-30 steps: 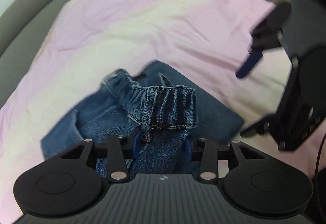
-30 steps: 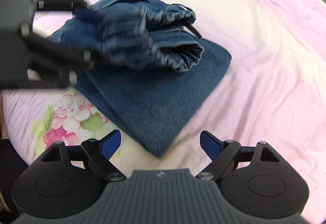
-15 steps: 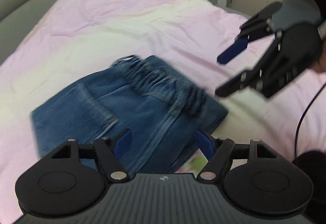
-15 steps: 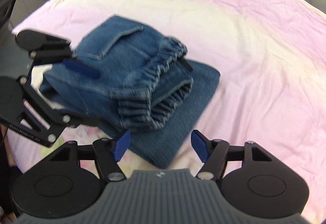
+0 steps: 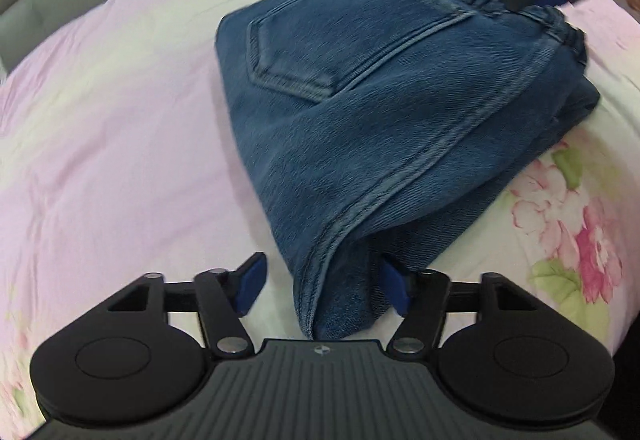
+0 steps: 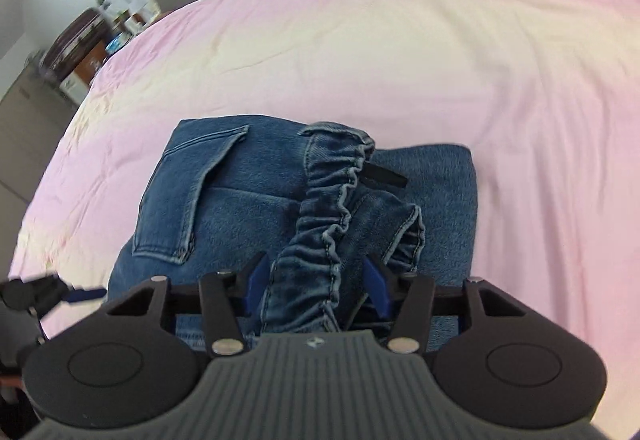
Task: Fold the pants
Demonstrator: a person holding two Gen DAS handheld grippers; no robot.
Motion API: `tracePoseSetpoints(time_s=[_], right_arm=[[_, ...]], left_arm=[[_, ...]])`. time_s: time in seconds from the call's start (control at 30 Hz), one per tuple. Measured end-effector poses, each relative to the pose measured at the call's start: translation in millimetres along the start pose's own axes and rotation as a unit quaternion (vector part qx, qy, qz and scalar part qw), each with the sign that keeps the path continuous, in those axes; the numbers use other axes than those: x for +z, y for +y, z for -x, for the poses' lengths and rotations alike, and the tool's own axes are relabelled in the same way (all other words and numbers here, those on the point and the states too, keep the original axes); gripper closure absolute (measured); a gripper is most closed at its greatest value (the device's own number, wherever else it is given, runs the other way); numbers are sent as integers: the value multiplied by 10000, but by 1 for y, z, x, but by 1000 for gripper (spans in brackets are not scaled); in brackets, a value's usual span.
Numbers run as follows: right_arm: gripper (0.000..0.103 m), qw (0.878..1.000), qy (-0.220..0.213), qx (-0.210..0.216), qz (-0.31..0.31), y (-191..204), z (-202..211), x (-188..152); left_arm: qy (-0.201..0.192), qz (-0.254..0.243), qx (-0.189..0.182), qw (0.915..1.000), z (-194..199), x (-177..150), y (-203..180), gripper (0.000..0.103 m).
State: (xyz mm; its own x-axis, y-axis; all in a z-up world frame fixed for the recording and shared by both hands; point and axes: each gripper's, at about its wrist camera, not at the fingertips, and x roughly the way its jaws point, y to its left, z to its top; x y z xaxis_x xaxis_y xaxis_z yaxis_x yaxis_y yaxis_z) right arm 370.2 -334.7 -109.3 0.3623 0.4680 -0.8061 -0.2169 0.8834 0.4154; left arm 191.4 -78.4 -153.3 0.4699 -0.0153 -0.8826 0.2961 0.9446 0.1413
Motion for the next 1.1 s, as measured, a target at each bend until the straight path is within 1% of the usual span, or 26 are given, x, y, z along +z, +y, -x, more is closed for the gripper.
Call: tracePoseSetpoints(time_s=[0.03,0.07,0.1,0.13,0.2,0.23,0.33,0.4,0.47,0.57,0.63,0.73,0.83,0.93,0.97,1.0,1.03,1.07,1.1], right_arm=[[70,9999,1,58,-132,-1,-1,0],[71,9998,-25,30,-181,1,1,-1],[81,9999,-63,22,-145,4,4,-1],[96,9998,-184,-31,-61,8,11,-1],[98,9991,-402,9,140,19,31,0],[99,9985,-474,24,269,25,39,-1],[100,9957,-667,-126,630,44,69,-10],[101,9951,-721,-166,655,46,81,-21],[101,9952,-672,-218,684,41,85,-37],[102,9972,-527,-290,442,23,77,-60],[102,9975,-435,-414,379,12,64,-71],[102,9977,-289,-555,269,-2,45,-85],[102,9976,-172,-640,189,-11,27,-92],[101,9976,-174,-647,191,-10,23,-89],[101,9974,-177,-655,250,-8,23,-88],[101,9973,-177,-662,280,-7,23,-87],[101,9972,-183,-667,285,-6,24,-88],[101,9971,-190,-666,302,-7,25,-88],[101,9972,-191,-661,309,-8,25,-88]], left_arm=[[27,144,-84,9999,-2,0,3,47],[45,313,-237,9992,-4,-1,8,60],[33,426,-243,9988,-4,-2,10,67],[26,457,-203,9987,-4,-2,12,70],[5,539,-200,9983,-3,-3,16,76],[-2,595,-220,9980,-3,-3,18,76],[7,651,-211,9977,-1,-3,21,78],[31,640,-163,9978,0,-3,19,79],[75,608,-137,9980,1,-5,21,79],[159,519,-157,9984,1,-3,20,80],[209,397,-146,9989,2,-1,18,81],[384,298,-195,9986,4,1,21,83],[558,190,-255,9979,10,2,23,83],[659,-24,-305,9974,22,8,27,85],[752,-98,-310,9966,26,11,29,88],[909,-235,-127,9955,29,14,29,101],[920,-436,140,9947,33,16,29,101],[928,-507,268,9940,38,18,33,101],[870,-408,248,9951,44,23,40,100]])
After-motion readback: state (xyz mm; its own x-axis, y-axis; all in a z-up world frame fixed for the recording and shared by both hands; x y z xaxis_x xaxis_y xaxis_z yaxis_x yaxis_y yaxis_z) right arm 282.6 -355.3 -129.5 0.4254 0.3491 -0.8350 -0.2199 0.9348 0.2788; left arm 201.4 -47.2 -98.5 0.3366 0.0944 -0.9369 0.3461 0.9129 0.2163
